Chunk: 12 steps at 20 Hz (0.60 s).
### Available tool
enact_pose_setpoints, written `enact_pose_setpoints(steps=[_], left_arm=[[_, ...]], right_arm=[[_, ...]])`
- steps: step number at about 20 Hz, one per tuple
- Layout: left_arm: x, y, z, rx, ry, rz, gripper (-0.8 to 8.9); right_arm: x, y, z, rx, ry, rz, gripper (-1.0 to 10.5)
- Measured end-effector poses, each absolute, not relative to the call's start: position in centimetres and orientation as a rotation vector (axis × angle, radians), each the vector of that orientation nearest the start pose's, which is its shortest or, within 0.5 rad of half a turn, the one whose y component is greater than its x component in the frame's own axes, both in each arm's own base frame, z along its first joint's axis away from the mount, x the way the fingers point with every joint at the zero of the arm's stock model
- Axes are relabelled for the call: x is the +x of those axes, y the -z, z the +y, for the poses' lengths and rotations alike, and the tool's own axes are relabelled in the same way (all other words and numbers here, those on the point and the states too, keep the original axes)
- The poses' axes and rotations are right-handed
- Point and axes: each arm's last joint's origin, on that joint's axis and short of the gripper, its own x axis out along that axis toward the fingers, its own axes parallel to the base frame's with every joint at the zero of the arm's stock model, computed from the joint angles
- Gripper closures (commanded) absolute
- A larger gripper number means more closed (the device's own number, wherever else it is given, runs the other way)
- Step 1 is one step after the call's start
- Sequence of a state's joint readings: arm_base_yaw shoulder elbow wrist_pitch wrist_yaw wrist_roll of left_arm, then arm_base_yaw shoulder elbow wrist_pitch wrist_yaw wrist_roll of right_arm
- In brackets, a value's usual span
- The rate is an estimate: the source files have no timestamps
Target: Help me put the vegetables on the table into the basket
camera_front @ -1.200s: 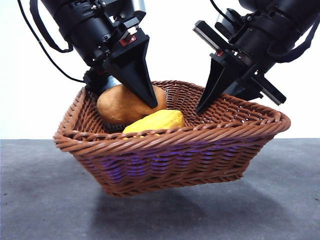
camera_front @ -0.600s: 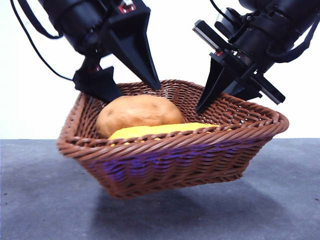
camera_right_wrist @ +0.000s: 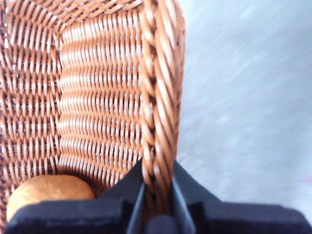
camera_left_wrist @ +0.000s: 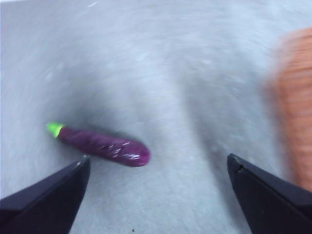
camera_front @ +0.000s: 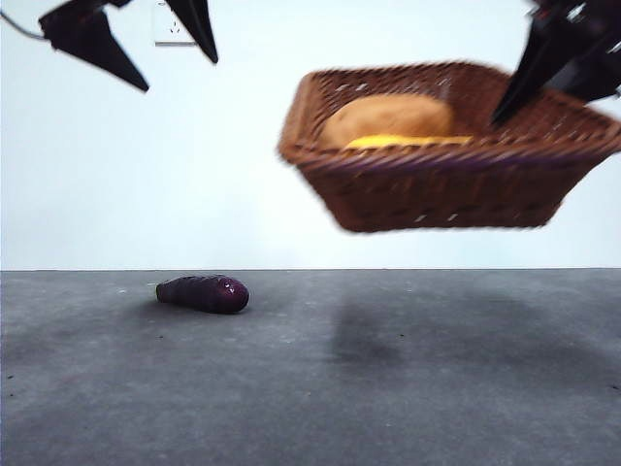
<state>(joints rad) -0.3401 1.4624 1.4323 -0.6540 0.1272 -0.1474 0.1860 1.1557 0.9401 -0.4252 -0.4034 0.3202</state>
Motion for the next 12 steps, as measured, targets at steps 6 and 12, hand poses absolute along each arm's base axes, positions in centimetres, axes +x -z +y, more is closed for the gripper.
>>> enact_pose_setpoints(steps=[6,12], left_arm=[[35.4,-29.4,-11.6,-0.221,0.268,0.895,3.43],[40.5,-26.3,-12.8,-0.275,0.133,1.068,3.43]], right_arm=[[20.0,-31.5,3.4,0.320,-0.419,0.682,9.6],[18.4,-32.0,3.2,0.261,-0.437,0.681,9.6]])
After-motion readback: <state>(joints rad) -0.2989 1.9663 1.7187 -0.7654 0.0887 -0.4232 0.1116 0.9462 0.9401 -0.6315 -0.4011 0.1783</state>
